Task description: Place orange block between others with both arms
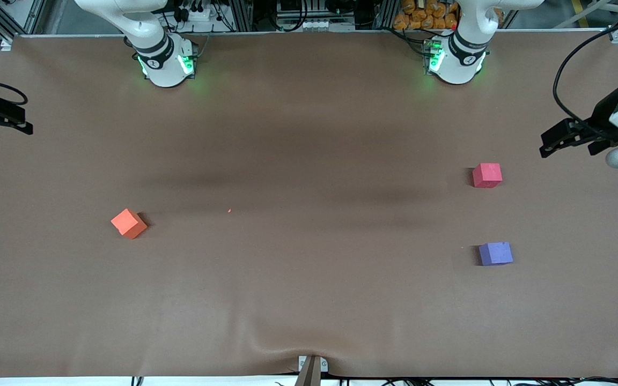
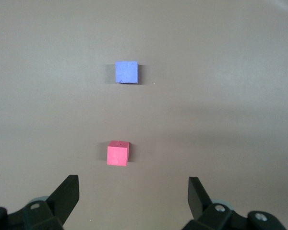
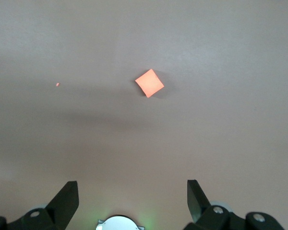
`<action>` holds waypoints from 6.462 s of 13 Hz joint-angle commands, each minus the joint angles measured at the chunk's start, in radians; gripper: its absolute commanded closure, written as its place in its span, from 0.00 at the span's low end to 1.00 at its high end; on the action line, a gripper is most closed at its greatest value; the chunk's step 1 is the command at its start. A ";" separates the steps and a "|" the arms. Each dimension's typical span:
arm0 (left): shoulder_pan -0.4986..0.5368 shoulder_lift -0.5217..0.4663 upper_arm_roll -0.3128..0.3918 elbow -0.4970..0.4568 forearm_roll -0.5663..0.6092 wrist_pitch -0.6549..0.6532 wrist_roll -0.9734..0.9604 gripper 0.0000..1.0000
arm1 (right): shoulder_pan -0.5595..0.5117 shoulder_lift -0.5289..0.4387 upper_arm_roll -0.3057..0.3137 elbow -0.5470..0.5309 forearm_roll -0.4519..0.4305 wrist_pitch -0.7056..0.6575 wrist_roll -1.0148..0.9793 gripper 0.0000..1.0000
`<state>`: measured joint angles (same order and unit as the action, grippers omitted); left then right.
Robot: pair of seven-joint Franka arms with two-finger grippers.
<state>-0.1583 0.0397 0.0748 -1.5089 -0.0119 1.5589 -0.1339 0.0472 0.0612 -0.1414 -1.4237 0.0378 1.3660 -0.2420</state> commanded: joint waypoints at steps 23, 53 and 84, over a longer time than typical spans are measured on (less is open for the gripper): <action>-0.007 0.026 -0.009 0.029 0.004 -0.060 0.017 0.00 | 0.031 0.406 0.003 -0.007 0.019 0.342 -0.129 0.00; 0.006 0.028 -0.012 -0.010 -0.002 -0.034 0.016 0.00 | 0.057 0.623 0.002 -0.228 -0.004 0.674 -0.644 0.00; -0.024 0.063 -0.023 -0.134 -0.003 0.085 0.013 0.00 | 0.809 0.677 0.000 -0.132 0.794 1.045 0.612 0.00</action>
<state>-0.1717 0.0919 0.0577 -1.6365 -0.0120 1.6214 -0.1180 0.8553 0.7300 -0.1296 -1.5813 0.8024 2.4148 0.3754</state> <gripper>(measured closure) 0.000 0.441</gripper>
